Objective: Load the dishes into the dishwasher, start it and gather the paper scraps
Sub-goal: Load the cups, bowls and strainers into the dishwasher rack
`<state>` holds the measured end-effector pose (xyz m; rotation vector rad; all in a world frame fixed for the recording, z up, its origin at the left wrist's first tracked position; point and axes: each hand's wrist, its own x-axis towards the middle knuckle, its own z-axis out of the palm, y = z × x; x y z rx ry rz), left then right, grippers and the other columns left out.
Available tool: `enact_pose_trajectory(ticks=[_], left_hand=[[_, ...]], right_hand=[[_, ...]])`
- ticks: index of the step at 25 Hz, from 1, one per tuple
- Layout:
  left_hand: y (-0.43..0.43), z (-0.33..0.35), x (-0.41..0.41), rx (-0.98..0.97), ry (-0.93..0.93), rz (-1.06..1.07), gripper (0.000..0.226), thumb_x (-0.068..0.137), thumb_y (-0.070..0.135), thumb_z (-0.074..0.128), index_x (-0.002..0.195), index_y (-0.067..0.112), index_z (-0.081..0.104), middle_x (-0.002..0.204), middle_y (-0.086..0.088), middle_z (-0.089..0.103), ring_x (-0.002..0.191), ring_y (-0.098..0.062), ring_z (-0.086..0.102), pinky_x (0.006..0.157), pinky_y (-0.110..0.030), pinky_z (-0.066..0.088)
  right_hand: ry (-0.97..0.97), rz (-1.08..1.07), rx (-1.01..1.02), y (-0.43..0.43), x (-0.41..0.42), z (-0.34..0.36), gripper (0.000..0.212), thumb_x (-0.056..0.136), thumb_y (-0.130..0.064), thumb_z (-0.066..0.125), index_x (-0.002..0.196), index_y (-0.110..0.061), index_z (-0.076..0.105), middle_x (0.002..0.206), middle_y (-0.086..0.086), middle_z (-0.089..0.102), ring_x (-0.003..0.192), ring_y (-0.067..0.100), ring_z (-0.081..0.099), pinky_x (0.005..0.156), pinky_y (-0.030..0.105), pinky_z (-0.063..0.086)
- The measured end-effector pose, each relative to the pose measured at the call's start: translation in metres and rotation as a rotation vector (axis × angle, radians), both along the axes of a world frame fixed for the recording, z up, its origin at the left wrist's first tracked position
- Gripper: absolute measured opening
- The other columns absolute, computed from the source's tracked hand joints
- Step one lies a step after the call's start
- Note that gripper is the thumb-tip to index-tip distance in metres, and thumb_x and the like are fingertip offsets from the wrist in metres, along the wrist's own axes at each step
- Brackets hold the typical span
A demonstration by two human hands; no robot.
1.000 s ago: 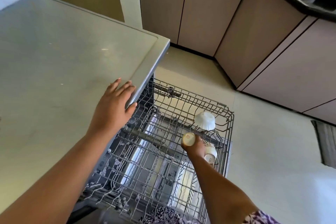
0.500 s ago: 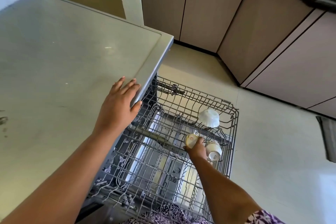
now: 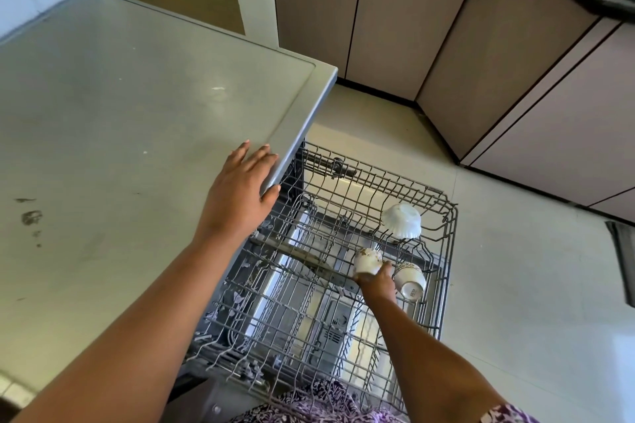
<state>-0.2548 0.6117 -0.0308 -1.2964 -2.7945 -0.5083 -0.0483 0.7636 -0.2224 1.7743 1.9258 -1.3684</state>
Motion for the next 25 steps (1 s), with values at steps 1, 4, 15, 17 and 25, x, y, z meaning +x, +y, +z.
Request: enact_pose_trajectory(ticks=[1,4,15,17,25], left_hand=[[0.000,0.001,0.000,0.000,-0.003,0.002,0.050,0.090,0.026,0.059,0.135,0.011,0.047,0.145,-0.005,0.042,0.141,-0.029,0.024,0.114,-0.043,0.023],[-0.001,0.001,0.001,-0.006,-0.006,0.007,0.051,0.090,0.028,0.057,0.137,0.013,0.045,0.146,-0.004,0.040,0.142,-0.028,0.022,0.114,-0.042,0.022],[0.001,-0.002,-0.001,0.009,-0.001,0.007,0.051,0.087,0.024,0.062,0.134,0.009,0.049,0.143,-0.008,0.045,0.139,-0.031,0.030,0.112,-0.045,0.029],[0.001,-0.002,-0.001,0.001,-0.005,0.011,0.050,0.088,0.025,0.062,0.134,0.009,0.049,0.143,-0.007,0.045,0.139,-0.031,0.030,0.111,-0.047,0.030],[0.001,0.000,0.000,-0.005,-0.005,0.009,0.050,0.089,0.026,0.060,0.135,0.011,0.047,0.145,-0.006,0.043,0.140,-0.030,0.028,0.111,-0.043,0.027]], right_hand=[[-0.011,0.019,0.011,0.000,0.002,0.000,0.078,0.084,-0.019,0.067,0.142,-0.006,0.016,0.123,0.023,0.056,0.104,0.034,0.057,0.090,0.044,0.050],[-0.027,0.069,0.027,-0.001,0.006,-0.002,0.072,0.084,-0.023,0.067,0.138,-0.005,0.024,0.123,0.023,0.054,0.106,0.035,0.057,0.089,0.046,0.051],[0.070,-0.338,-0.026,-0.001,-0.015,-0.023,0.071,0.072,-0.027,0.078,0.131,-0.013,0.041,0.123,0.018,0.054,0.105,0.034,0.057,0.093,0.044,0.049],[0.048,-0.332,0.051,0.001,-0.014,-0.016,0.072,0.068,-0.026,0.080,0.131,-0.021,0.046,0.123,0.016,0.046,0.104,0.034,0.054,0.092,0.044,0.049],[-0.050,-0.068,0.416,0.015,0.000,0.008,0.062,0.072,-0.028,0.075,0.125,-0.022,0.045,0.122,0.013,0.041,0.113,0.030,0.037,0.088,0.039,0.039]])
